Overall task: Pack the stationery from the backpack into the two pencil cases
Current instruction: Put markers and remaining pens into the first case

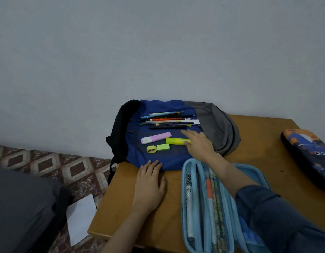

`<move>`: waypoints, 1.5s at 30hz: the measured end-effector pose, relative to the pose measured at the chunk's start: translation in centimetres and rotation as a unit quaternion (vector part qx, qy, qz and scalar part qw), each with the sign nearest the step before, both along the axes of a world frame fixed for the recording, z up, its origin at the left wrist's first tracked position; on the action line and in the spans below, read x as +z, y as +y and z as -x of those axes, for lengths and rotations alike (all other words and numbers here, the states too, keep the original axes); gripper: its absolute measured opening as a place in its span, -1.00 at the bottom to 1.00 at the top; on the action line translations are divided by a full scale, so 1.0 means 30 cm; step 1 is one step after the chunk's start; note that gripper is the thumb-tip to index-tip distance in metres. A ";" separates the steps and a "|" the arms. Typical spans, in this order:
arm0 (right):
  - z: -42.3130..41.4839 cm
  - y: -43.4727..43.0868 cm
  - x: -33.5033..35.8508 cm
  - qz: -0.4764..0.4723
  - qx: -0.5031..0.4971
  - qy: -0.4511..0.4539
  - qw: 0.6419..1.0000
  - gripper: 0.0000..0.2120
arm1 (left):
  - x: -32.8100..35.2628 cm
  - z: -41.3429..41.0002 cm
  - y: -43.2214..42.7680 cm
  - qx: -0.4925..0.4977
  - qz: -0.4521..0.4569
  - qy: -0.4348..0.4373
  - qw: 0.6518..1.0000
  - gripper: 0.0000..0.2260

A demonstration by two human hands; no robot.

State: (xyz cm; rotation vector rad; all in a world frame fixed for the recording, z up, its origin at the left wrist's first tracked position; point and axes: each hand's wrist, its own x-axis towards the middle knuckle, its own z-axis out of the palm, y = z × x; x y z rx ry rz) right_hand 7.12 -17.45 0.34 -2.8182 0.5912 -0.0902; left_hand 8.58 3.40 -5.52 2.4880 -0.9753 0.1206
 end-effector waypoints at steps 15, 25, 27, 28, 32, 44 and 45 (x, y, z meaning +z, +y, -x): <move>0.179 0.050 0.090 -0.222 -0.059 -0.188 0.955 -0.84 | 0.033 0.006 -0.015 0.010 -0.036 0.021 0.999 -0.59; 0.374 0.085 0.096 -0.475 -0.159 -0.231 0.834 -0.90 | 0.140 0.283 -0.074 -0.069 0.012 0.090 0.993 -0.55; 0.393 0.087 0.097 -0.467 -0.169 -0.235 0.836 -0.90 | 0.134 0.314 -0.072 -0.057 0.000 0.093 0.994 -0.45; 0.399 0.091 0.102 -0.464 -0.168 -0.242 0.836 -0.90 | 0.131 0.320 -0.070 -0.049 -0.001 0.096 0.994 -0.42; 0.411 0.110 0.124 -0.476 -0.145 -0.259 0.828 -0.70 | 0.134 0.330 -0.063 -0.038 0.008 0.091 0.995 -0.54; 0.406 0.161 0.062 -0.462 -0.095 -0.076 0.879 -0.80 | 0.133 0.314 -0.020 0.004 0.041 0.160 0.986 -0.96; 0.409 0.162 0.057 -0.442 -0.078 -0.060 0.891 -0.81 | 0.133 0.314 -0.019 0.003 0.043 0.162 0.986 -0.97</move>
